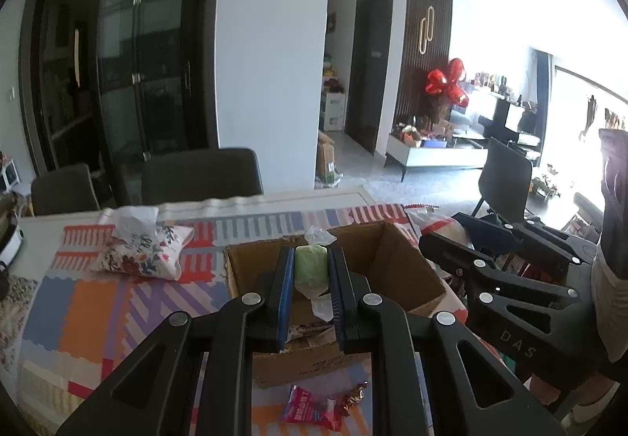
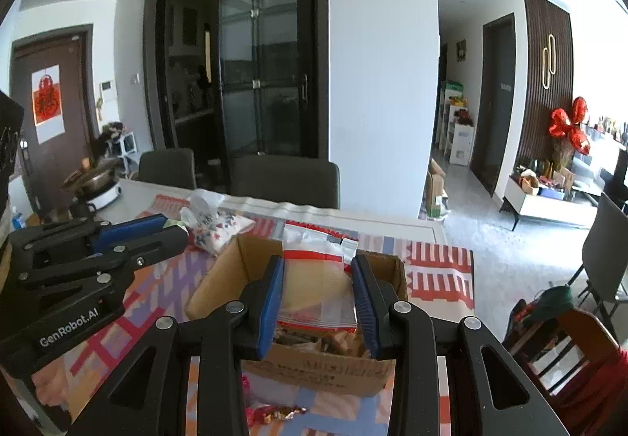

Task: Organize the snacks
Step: 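Carry both snacks over the box and open both tools to drop them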

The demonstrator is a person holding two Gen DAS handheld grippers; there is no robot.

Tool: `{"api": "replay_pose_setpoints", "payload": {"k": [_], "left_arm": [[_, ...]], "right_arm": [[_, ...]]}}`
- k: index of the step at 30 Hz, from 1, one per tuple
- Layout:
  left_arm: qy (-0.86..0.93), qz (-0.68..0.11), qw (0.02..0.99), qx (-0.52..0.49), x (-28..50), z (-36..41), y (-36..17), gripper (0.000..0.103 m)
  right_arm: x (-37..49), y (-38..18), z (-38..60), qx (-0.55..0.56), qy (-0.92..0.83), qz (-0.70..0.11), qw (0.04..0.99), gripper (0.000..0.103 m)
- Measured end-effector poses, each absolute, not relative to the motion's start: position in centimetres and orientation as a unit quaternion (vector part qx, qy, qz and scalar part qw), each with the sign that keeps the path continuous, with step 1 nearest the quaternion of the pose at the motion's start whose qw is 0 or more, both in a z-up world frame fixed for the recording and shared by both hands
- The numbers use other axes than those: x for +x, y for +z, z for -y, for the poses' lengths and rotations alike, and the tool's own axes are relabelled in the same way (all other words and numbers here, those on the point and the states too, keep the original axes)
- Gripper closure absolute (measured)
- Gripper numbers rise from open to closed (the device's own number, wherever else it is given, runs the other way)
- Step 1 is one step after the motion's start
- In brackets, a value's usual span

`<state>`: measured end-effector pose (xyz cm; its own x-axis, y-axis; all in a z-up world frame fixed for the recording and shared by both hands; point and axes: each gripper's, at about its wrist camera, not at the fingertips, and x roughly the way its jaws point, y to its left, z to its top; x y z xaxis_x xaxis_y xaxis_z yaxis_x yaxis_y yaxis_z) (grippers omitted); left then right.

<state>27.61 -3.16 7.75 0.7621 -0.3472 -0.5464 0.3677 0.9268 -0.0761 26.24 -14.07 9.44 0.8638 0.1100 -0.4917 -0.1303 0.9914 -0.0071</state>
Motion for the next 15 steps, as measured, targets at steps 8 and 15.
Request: {"api": "replay_pose_setpoints", "payload": {"k": [8,15], "left_arm": [[-0.182,-0.334,0.925,0.018,31.3,4.4,5.5,0.085],[-0.161,-0.357,0.920,0.030,33.3,5.4,3.7,0.083]], "right_arm": [[29.8,7.6,14.4,-0.025,0.056,-0.291,0.955,0.067],[31.8,6.0,14.7,-0.028,0.045,-0.311,0.949,0.067]]}}
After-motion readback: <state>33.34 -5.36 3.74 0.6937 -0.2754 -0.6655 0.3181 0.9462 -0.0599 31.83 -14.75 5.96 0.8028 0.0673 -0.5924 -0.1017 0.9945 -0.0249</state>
